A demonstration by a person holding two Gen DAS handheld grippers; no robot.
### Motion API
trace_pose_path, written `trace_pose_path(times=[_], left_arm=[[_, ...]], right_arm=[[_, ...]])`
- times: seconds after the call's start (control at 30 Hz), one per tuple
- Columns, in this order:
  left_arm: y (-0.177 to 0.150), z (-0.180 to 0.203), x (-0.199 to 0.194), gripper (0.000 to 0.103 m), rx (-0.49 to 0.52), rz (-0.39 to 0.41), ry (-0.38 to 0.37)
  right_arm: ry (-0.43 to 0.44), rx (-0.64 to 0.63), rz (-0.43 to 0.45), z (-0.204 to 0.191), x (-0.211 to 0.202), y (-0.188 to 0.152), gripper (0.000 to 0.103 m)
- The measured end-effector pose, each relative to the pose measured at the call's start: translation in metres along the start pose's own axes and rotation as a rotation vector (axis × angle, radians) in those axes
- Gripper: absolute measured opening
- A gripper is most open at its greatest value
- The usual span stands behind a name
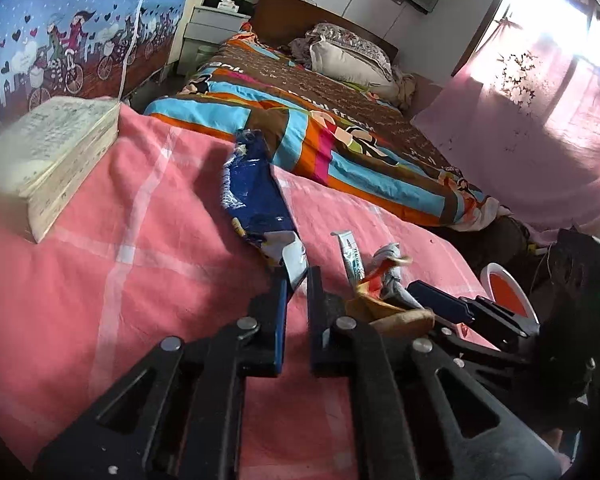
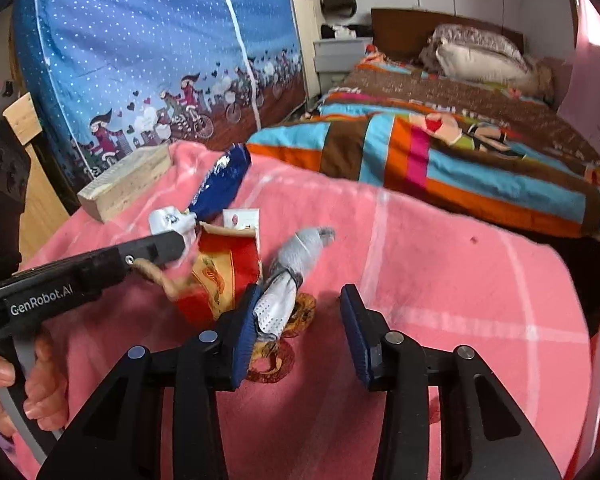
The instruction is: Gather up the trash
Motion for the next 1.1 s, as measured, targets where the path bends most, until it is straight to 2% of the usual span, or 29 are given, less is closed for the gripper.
trace_pose_path(times=[0.07, 0.17, 0.2, 0.23, 0.4, 0.5, 0.63, 0.77, 0.87, 1.0, 1.1], left_arm=[[0.001, 0.0, -0.001, 0.036, 0.003, 0.012, 0.003], [0.003, -0.001, -0.007, 0.036, -0.006, 0.041, 0.001], [0.003, -0.002, -0.009, 0.036, -0.009, 0.053, -0.001], [0.003, -0.002, -0.012, 0.036, -0.009, 0.064, -0.003], [0.006, 0.009, -0.032, 0.035, 0.05, 0.156, -0.017], [0.009, 0.019, -0.046, 0.035, 0.107, 0.23, -0.02], [0.011, 0.035, -0.068, 0.035, 0.195, 0.343, -0.029], [0.014, 0.048, -0.089, 0.035, 0.276, 0.446, -0.031], [0.011, 0.063, -0.103, 0.035, 0.349, 0.51, -0.023], [0.009, 0.077, -0.111, 0.035, 0.405, 0.538, -0.026], [0.01, 0.078, -0.109, 0.035, 0.4, 0.512, -0.033]], right_arm=[[0.008, -0.001, 0.009, -0.001, -0.003, 0.0, 0.024], [0.01, -0.015, 0.028, -0.004, -0.006, 0.001, 0.023], [0.012, -0.017, 0.033, -0.005, -0.007, 0.001, 0.019], [0.01, -0.016, 0.037, -0.004, -0.008, 0.001, 0.008], [0.024, 0.0, 0.093, -0.003, -0.017, 0.004, 0.007], [0.018, -0.018, 0.162, -0.007, -0.03, 0.008, 0.007], [0.023, -0.041, 0.342, -0.011, -0.065, 0.014, 0.007], [-0.012, -0.079, 0.534, -0.016, -0.105, 0.016, 0.007], [-0.048, -0.114, 0.622, -0.017, -0.129, 0.016, 0.007], [-0.046, -0.113, 0.657, -0.01, -0.144, 0.018, 0.007], [-0.032, -0.078, 0.612, 0.002, -0.141, 0.019, 0.007]])
Point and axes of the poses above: each gripper's, at about its wrist camera, not at the fingertips, and x roughly the way its jaws point, z to its right, y to its top, the point moved 6 cm from there along x, roughly the way its jaws point, and after that the axes turned 8 degrees about z, right-handed, at the moved point
